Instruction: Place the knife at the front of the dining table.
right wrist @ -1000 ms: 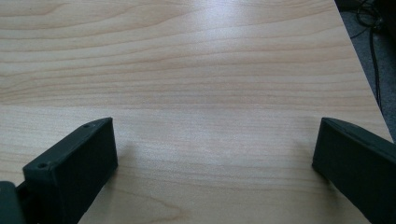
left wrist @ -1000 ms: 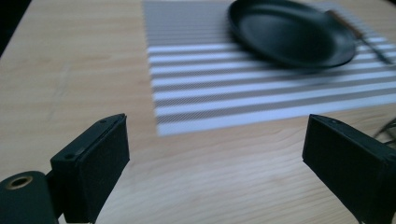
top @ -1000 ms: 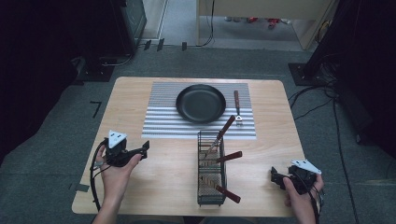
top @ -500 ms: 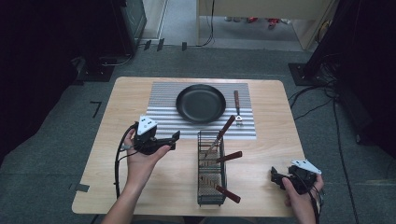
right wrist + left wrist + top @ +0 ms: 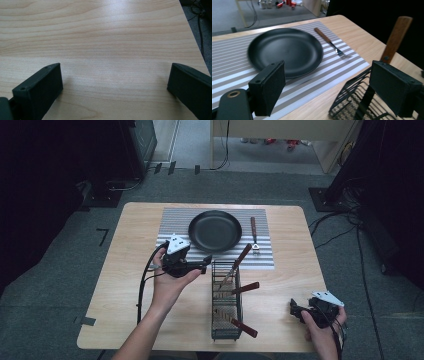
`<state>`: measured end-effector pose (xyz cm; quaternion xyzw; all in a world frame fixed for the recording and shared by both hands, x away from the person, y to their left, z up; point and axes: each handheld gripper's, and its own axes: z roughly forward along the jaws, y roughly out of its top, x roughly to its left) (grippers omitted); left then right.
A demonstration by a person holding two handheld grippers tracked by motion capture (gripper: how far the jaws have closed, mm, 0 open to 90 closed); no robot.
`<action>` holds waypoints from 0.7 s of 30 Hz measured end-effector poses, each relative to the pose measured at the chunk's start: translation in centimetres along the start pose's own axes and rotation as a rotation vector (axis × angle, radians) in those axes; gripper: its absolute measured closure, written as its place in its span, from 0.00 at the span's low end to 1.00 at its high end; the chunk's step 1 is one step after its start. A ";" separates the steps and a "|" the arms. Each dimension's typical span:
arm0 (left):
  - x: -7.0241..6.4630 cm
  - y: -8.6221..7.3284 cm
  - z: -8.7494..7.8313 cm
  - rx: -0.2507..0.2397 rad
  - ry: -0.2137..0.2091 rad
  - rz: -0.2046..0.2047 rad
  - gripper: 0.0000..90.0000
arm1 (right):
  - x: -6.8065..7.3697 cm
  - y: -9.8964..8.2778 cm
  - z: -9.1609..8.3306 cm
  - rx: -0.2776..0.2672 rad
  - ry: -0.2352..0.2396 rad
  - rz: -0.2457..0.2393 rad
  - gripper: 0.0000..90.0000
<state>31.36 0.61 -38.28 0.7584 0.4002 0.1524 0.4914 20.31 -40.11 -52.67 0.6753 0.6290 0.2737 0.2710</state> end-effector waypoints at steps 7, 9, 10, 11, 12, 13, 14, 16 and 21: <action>-1.3 1.1 1.3 0.023 -0.097 0.041 0.25 | 0.0 0.0 0.0 0.001 0.000 -0.001 0.00; -1.8 1.4 1.8 0.038 -0.121 0.068 0.27 | 0.0 0.0 0.0 0.001 0.000 -0.002 0.00; -2.1 1.5 2.1 0.043 -0.140 0.076 0.30 | 0.0 0.0 0.0 0.001 0.000 -0.002 0.00; -2.2 1.7 2.2 0.046 -0.155 0.083 0.33 | 0.0 0.0 0.0 0.001 0.000 -0.002 0.00; -2.5 1.8 2.4 0.051 -0.168 0.096 0.35 | 0.0 0.0 0.0 0.001 0.000 -0.002 0.00; -2.7 2.0 2.6 0.056 -0.177 0.108 0.38 | 0.0 0.0 0.0 0.001 0.000 -0.002 0.00; -3.0 2.1 3.0 0.059 -0.176 0.123 0.39 | 0.0 0.0 0.0 0.001 0.001 -0.002 0.00; -3.3 2.3 3.4 0.060 -0.189 0.132 0.42 | 0.0 0.0 0.0 0.002 0.003 -0.003 0.00; -3.6 2.6 4.2 0.080 -0.268 0.145 0.50 | 0.0 0.0 0.0 0.002 0.004 -0.004 0.00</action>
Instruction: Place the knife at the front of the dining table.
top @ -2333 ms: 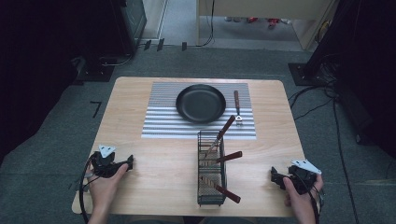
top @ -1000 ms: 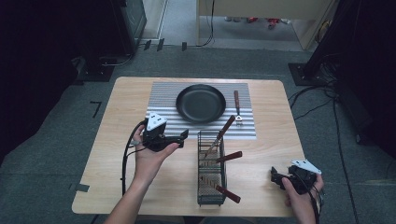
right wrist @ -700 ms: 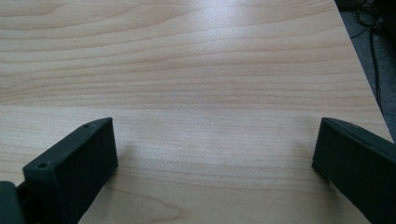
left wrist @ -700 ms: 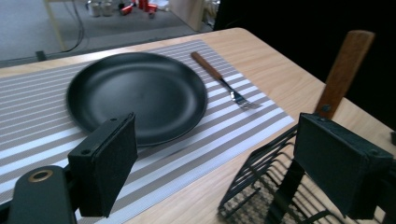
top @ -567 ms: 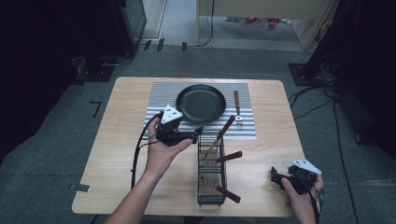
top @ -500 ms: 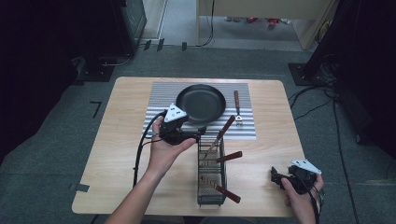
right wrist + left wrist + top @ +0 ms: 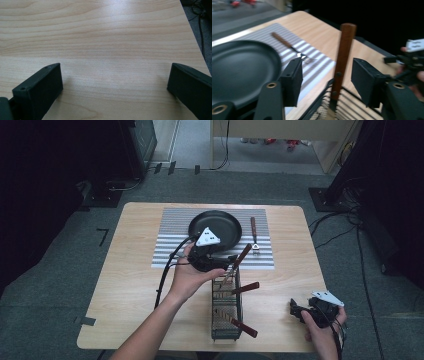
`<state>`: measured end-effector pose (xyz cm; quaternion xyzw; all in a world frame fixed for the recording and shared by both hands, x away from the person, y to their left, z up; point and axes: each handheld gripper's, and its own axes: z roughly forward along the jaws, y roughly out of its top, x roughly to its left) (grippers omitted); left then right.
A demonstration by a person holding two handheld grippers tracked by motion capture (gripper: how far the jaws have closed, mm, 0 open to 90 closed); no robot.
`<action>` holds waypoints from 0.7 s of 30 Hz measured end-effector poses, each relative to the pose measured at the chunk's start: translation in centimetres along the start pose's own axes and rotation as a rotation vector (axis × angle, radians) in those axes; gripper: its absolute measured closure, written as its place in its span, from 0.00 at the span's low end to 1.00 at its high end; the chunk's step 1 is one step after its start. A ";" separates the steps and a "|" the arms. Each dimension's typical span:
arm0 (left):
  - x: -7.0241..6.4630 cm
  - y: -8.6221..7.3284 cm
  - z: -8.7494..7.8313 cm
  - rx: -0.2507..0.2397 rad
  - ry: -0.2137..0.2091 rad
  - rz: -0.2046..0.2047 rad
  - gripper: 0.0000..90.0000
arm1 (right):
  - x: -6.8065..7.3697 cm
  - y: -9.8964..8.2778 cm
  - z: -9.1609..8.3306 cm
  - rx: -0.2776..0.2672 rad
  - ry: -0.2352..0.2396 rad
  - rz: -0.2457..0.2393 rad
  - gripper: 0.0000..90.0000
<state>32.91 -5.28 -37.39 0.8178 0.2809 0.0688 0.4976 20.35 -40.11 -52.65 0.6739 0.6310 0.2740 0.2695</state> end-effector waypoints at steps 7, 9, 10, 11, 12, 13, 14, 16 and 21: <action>-0.4 1.0 1.6 0.021 -0.094 0.016 0.58 | 0.0 0.0 0.0 0.000 0.001 -0.001 0.00; -0.4 1.1 1.9 0.027 -0.096 0.017 0.57 | 0.0 0.0 0.0 0.000 0.001 -0.001 0.00; -0.4 1.2 2.1 0.030 -0.098 0.017 0.57 | 0.0 0.0 0.0 0.000 0.001 -0.001 0.00; -0.4 1.3 2.4 0.040 -0.103 0.020 0.57 | 0.0 0.0 0.0 0.000 0.000 -0.001 0.00; -0.5 1.4 2.7 0.045 -0.098 0.026 0.57 | 0.0 0.0 0.0 0.000 0.000 -0.001 0.00; -0.5 1.5 2.9 0.054 -0.092 0.033 0.58 | 0.0 0.0 0.0 0.000 0.000 -0.001 0.00; -0.5 1.6 3.1 0.064 -0.091 0.038 0.58 | 0.0 0.0 0.0 0.000 0.000 -0.001 0.00; -0.6 1.7 3.5 0.077 -0.082 0.047 0.61 | 0.0 0.0 0.0 0.000 0.000 -0.001 0.00; -0.8 1.8 3.8 0.070 -0.055 0.071 0.68 | 0.0 0.0 0.0 0.000 0.001 0.000 0.00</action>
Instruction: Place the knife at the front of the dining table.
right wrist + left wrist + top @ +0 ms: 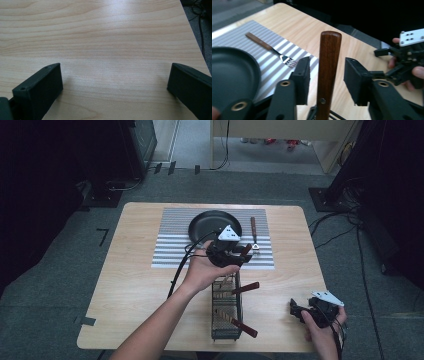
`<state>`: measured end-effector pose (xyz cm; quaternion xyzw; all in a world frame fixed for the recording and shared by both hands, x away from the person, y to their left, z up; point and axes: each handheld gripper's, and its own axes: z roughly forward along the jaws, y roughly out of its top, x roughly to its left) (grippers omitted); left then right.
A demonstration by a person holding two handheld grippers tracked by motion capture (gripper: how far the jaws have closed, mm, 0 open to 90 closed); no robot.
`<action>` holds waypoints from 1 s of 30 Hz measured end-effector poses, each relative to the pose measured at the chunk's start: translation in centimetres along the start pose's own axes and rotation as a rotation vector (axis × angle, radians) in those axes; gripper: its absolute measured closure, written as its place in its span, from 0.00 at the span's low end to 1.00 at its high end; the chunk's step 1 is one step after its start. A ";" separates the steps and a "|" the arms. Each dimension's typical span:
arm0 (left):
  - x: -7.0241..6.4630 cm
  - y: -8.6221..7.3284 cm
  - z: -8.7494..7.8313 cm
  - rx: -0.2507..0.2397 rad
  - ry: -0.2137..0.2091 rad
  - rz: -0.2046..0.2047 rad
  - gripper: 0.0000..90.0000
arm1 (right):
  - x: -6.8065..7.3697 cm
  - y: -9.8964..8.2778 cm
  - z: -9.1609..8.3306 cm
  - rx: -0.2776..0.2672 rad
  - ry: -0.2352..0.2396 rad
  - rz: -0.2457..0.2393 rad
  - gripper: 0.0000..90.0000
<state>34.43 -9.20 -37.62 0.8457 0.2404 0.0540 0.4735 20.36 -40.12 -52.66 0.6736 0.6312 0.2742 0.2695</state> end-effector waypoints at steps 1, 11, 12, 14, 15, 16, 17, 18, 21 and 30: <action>0.0 0.0 0.0 -0.005 -0.002 0.001 0.72 | 0.0 0.0 0.0 0.000 0.000 0.000 0.00; -0.1 -0.1 -0.8 -0.039 -0.002 0.056 0.85 | 0.0 0.0 0.0 0.000 0.001 0.000 0.00; -0.1 -0.1 -1.1 -0.050 -0.001 0.057 0.85 | 0.0 0.0 0.0 0.000 0.001 0.000 0.00; -0.3 0.0 -1.6 -0.066 0.010 0.068 0.85 | 0.0 0.0 0.0 0.000 0.001 0.000 0.00; -0.4 0.0 -1.9 -0.075 0.014 0.073 0.85 | 0.0 0.0 0.0 -0.001 0.001 -0.001 0.00; -0.5 0.0 -2.2 -0.083 0.019 0.075 0.85 | 0.0 0.0 0.0 0.000 0.001 -0.001 0.00; -0.5 0.1 -2.4 -0.090 0.021 0.078 0.85 | 0.0 0.0 0.0 0.000 0.001 -0.001 0.00; -0.6 0.1 -2.7 -0.099 0.023 0.081 0.85 | 0.0 0.0 0.0 -0.001 0.001 -0.001 0.00; -0.6 0.1 -3.7 -0.126 0.028 0.080 0.85 | 0.0 0.0 0.0 -0.001 0.000 0.000 0.00; -0.6 -0.4 -7.0 -0.263 0.069 0.053 0.85 | 0.0 0.0 0.0 0.000 0.000 -0.001 0.00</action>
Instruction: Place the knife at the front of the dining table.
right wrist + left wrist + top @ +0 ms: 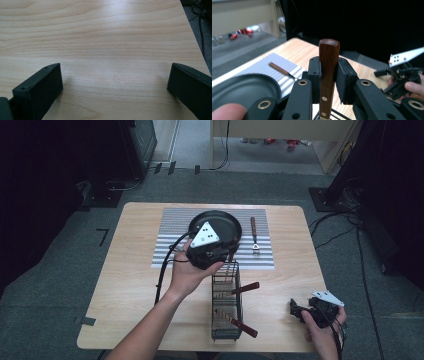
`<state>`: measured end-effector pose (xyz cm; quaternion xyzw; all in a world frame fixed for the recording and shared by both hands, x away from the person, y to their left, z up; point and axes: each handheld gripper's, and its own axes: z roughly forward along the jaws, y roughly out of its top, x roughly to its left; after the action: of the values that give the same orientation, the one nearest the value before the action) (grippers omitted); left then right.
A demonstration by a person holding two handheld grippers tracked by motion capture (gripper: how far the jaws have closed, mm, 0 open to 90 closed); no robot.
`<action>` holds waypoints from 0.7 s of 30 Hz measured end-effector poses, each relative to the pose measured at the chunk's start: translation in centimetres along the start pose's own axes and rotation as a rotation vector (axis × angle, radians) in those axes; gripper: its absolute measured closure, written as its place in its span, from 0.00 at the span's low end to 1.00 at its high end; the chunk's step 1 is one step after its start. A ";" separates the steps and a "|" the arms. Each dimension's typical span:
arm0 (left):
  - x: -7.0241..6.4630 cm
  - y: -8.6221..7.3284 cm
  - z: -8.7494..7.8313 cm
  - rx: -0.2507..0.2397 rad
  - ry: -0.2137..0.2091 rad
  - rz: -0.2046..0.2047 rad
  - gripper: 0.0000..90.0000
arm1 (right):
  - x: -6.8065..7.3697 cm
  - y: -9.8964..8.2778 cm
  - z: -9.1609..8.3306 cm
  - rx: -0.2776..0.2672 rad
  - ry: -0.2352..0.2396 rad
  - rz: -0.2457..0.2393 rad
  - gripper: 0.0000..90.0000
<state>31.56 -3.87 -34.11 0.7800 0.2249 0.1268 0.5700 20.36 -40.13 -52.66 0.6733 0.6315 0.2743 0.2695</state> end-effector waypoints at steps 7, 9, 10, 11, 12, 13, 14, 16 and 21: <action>0.6 1.2 -3.4 -0.132 0.040 -0.050 0.85 | 0.0 0.0 0.0 -0.001 0.000 0.001 0.00; 0.7 1.5 -4.3 -0.160 0.051 -0.065 0.85 | 0.0 0.0 0.0 -0.001 0.000 0.001 0.00; 0.9 1.7 -4.8 -0.173 0.057 -0.071 0.85 | 0.0 0.0 0.0 -0.001 0.000 0.001 0.00; 0.9 1.9 -5.3 -0.191 0.063 -0.078 0.85 | 0.0 0.0 0.0 -0.001 0.000 0.001 0.00; 1.0 2.0 -5.8 -0.206 0.072 -0.082 0.85 | 0.0 0.0 0.0 -0.001 0.000 0.001 0.00; 1.1 2.2 -6.5 -0.221 0.084 -0.083 0.85 | 0.0 0.0 0.0 -0.001 0.000 0.001 0.00; 1.2 2.4 -7.0 -0.234 0.094 -0.086 0.85 | 0.0 0.0 0.0 -0.001 0.000 0.001 0.00; 1.3 2.6 -8.1 -0.264 0.110 -0.091 0.85 | 0.0 0.0 0.0 -0.001 0.000 0.001 0.00; 1.8 3.0 -10.6 -0.339 0.156 -0.107 0.85 | 0.0 0.0 0.0 -0.001 0.000 0.000 0.00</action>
<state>28.96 5.09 -28.03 0.6475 0.2847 0.1924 0.6802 20.36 -40.13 -52.67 0.6731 0.6314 0.2744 0.2700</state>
